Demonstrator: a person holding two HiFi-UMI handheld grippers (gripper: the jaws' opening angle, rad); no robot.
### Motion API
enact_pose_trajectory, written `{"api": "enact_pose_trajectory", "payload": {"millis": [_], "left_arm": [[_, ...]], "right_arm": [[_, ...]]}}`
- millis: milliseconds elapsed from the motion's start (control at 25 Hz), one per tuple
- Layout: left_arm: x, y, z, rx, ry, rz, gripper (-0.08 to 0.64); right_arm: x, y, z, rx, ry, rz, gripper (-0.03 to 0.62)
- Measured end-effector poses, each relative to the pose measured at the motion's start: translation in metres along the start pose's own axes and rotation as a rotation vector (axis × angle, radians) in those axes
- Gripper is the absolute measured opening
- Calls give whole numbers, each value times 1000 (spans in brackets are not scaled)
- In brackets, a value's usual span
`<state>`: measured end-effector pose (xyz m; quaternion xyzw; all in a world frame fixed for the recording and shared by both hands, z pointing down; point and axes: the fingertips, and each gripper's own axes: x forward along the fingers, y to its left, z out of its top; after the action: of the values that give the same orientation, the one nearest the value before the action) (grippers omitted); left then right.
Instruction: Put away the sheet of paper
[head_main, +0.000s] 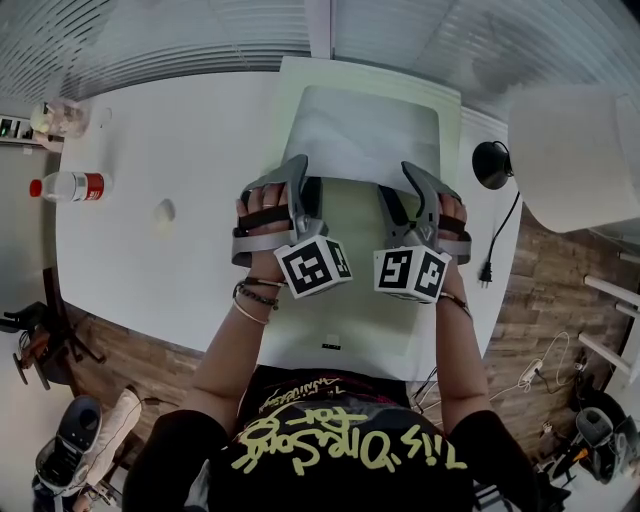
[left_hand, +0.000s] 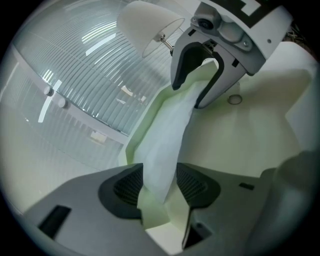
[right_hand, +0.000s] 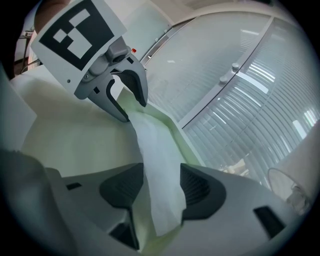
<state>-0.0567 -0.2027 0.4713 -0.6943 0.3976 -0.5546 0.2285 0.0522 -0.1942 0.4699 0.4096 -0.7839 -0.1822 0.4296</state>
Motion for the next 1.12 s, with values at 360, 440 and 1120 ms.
{"api": "enact_pose_trajectory", "payload": {"millis": [360,440,1120], "left_arm": [[-1,-7,-7,16,22,-29,219],[-2,-8,-6,15,21,-28,220],[-16,-10,-4,-32,-12,-8,221]], "right_arm": [[-1,7,0,1,10,15,225],[-2,8,0,-2,15,16,225],[-15,14,2,11,11,-4,230]]}}
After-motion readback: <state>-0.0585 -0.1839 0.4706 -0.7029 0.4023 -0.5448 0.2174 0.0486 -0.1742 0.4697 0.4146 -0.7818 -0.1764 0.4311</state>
